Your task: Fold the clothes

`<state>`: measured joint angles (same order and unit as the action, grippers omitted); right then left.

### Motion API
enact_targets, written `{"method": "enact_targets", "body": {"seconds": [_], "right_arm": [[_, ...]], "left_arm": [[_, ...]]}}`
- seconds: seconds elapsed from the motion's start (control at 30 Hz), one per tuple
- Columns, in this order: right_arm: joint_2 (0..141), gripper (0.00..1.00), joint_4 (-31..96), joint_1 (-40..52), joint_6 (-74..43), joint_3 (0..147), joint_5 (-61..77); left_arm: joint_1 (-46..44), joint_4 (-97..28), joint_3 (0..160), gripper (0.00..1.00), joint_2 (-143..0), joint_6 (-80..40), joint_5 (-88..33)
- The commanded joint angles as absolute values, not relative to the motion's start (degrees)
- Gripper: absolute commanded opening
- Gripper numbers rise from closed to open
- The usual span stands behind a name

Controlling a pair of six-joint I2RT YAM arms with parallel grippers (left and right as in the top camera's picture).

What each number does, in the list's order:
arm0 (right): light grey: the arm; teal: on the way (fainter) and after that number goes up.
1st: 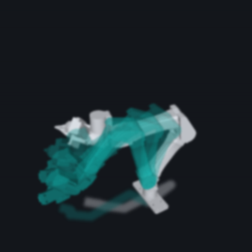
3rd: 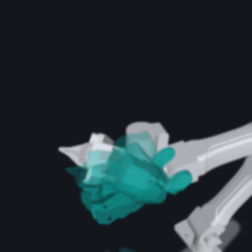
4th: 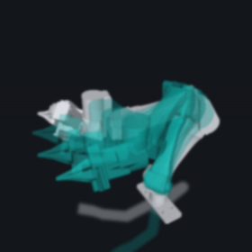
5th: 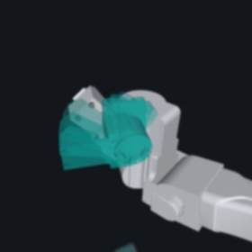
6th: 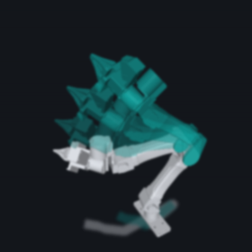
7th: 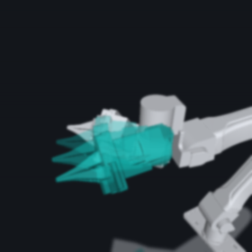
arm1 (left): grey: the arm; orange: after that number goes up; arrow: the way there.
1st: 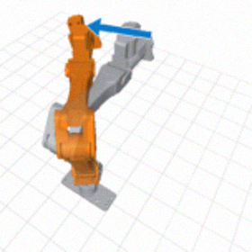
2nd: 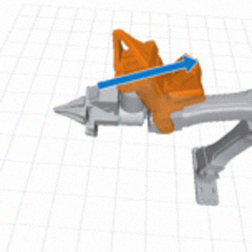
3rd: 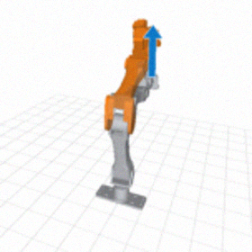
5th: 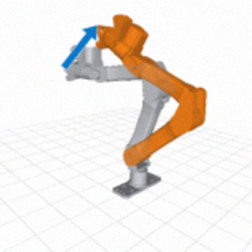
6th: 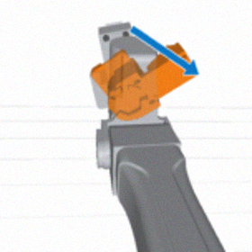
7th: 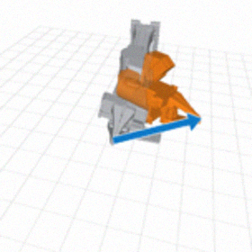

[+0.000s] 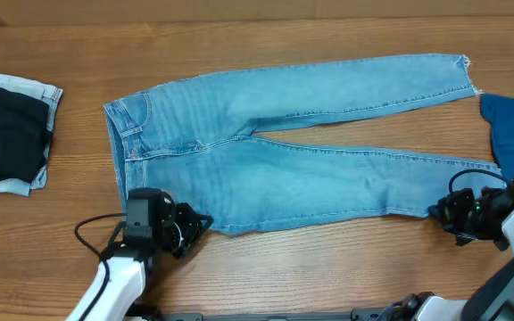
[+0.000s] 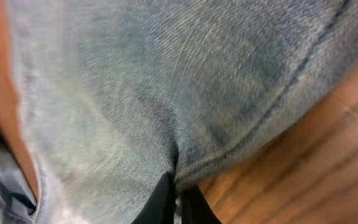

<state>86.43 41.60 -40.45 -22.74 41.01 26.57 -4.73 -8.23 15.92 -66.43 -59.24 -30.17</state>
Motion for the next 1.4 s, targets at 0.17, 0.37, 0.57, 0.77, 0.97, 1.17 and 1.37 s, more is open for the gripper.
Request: {"method": "enact_targets", "body": {"seconds": [0.17,0.37,0.57,0.77,0.97,1.17,1.37], "right_arm": [[76.23,0.04,45.04,-40.23,-26.11,45.3,24.43],[76.25,0.04,49.21,-40.12,-27.05,51.9,24.45],[76.27,0.04,55.61,-37.43,-25.69,61.58,19.9],[79.42,0.04,58.5,-25.21,-25.54,72.86,10.94],[90.63,0.04,55.72,-22.44,-25.54,78.02,10.81],[98.59,0.04,50.09,-21.98,-26.87,81.3,12.08],[101.12,0.04,35.59,-21.69,-28.29,81.36,15.77]], "left_arm": [[-4.82,-27.35,26.15,0.04,-51.42,-44.69,-27.59],[-4.82,-47.83,45.15,0.04,-50.83,-32.82,-14.76],[-4.82,-53.98,52.03,0.04,-51.88,-28.03,-9.67],[-4.82,-53.93,52.03,0.04,-53.8,-26.74,-7.9],[-4.82,-53.67,52.05,0.04,-56.05,-25.45,-6.72],[-4.82,-46.5,52.05,0.04,-63.86,-25.26,-6.42],[-4.82,-40.93,54.68,0.04,-72.53,-23.49,-6.11]]}}
